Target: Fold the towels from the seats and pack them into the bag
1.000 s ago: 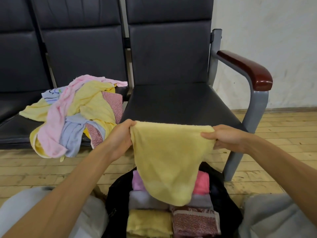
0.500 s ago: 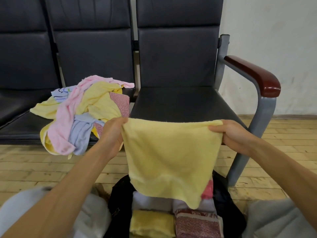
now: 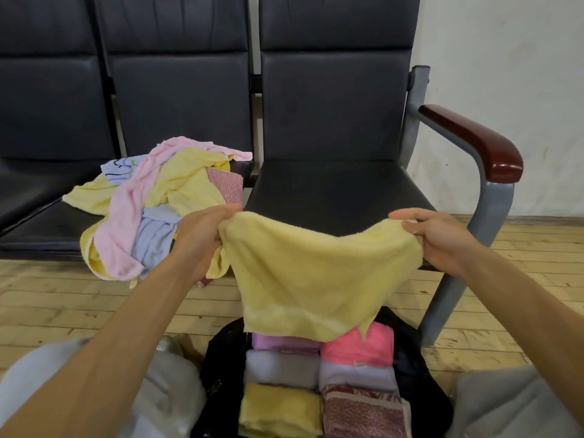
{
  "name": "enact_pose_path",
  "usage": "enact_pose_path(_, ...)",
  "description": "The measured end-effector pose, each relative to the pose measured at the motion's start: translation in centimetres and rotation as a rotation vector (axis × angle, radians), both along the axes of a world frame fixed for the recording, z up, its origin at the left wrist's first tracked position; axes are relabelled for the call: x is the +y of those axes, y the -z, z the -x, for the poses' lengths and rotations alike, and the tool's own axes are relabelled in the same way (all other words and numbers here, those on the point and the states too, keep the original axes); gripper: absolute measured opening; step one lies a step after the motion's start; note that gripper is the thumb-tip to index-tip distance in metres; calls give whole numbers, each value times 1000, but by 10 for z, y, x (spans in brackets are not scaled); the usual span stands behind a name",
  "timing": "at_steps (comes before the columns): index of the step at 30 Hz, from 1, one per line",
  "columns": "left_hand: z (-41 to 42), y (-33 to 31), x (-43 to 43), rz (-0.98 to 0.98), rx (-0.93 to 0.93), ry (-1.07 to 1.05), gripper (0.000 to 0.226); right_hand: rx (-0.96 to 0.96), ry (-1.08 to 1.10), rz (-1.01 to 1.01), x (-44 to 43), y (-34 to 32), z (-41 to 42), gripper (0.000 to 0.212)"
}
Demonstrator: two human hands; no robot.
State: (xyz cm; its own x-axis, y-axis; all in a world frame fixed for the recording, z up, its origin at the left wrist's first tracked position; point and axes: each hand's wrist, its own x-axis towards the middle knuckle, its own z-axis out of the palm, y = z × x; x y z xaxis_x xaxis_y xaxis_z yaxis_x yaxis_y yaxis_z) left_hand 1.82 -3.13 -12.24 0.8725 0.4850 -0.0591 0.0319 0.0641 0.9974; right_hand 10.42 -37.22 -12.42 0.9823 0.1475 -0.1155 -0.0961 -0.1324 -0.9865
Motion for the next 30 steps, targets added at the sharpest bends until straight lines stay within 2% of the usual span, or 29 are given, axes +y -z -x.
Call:
enact_pose_path(3, 0, 4, 5, -219, -9, -19, 18, -178, 75, 290, 0, -4, 1, 29)
enact_pose_path(5, -1, 6, 10, -381, -36, -31, 19, -266, 138, 354, -3, -7, 0, 26)
enact_pose_path(9, -3, 7, 11, -502, -73, -65, 19, -308, 223, 293, -9, -11, -3, 17)
enact_pose_path(14, -4, 2, 11, -354, -143, -103, 18, -107, 167, -69, -14, -19, 1, 15)
enact_pose_path(17, -5, -1, 11, -348, -159, -100, 19, -112, 107, -10, -16, -21, 1, 20)
enact_pose_path(22, -5, -1, 11, -511, -166, -116, 26, -201, 158, 227, -13, -18, -1, 22)
enact_pose_path(30, -5, -1, 9, -879, -153, -157, 22, -288, 268, 242, -12, -15, -5, 23)
